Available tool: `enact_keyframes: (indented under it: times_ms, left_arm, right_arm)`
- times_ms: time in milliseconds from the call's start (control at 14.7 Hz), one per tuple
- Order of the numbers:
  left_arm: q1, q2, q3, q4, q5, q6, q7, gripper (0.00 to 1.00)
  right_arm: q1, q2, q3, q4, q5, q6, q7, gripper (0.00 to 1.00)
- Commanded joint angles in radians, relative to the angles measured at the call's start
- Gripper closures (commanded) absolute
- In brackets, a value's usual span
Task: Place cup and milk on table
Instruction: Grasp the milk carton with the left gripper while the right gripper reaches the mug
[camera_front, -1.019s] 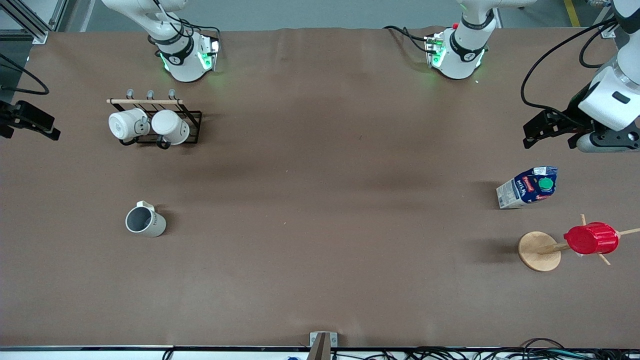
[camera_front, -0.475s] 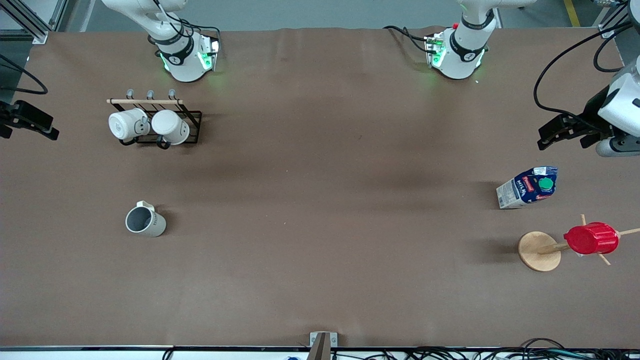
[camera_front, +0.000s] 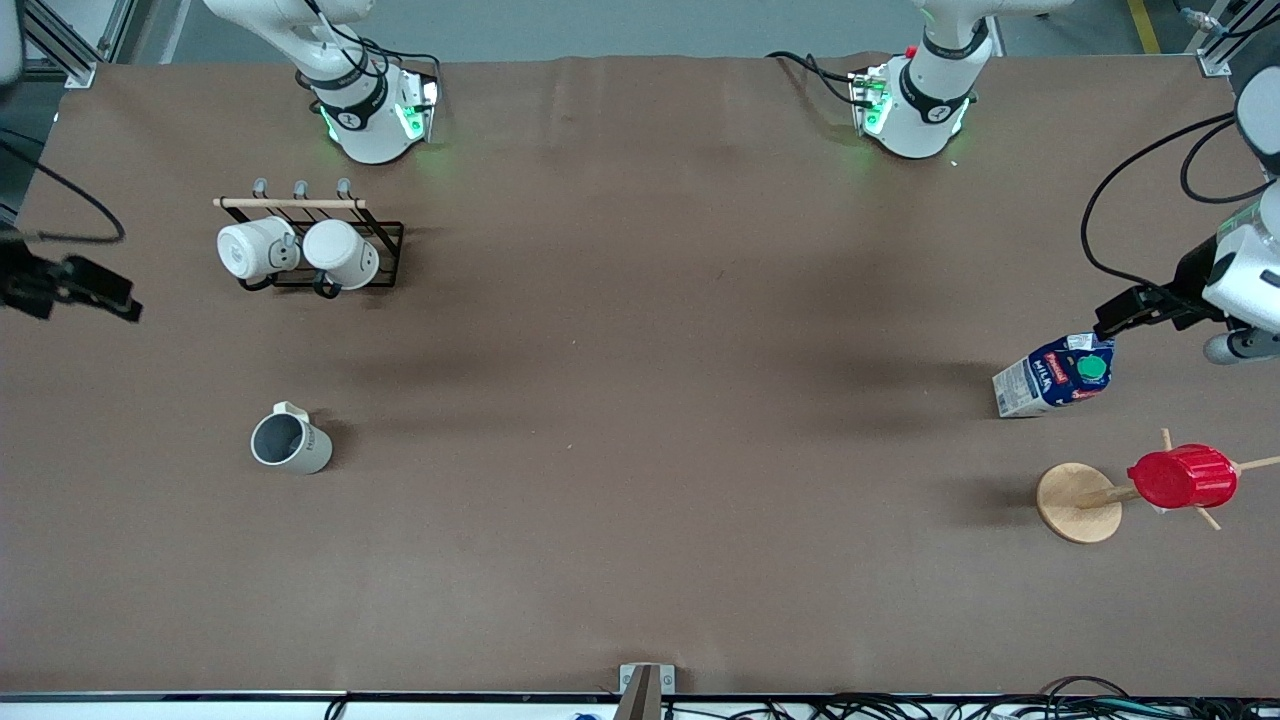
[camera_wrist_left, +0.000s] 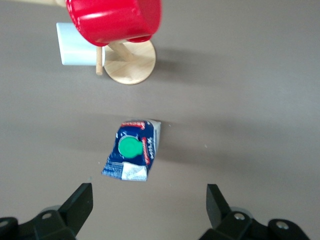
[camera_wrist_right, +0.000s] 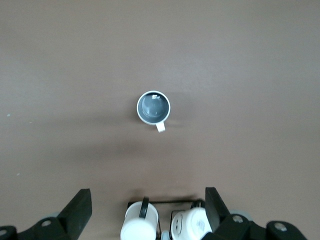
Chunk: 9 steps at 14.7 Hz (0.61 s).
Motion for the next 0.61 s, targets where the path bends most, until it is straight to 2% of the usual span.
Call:
enact_keyframes:
  times_ms: [0,272,543]
  left_arm:
    - [0.0,0.03,0.019,-0.059,0.016,0.086,0.006,0.0]
    - [0.004,0.12,0.036,-0.059,0.014,0.14,0.003,0.0]
    - [0.022,0.17,0.038,-0.061,0.014,0.186,0.004,0.0]
  right_arm:
    - [-0.009,0.072,0.003,-0.099,0.008,0.175,-0.106,0.0]
    - [-0.024,0.157,0.003,-0.26,0.01,0.49,-0.28,0.0]
    - [-0.044,0.255,0.003,-0.282,0.013,0.596,-0.343,0.0]
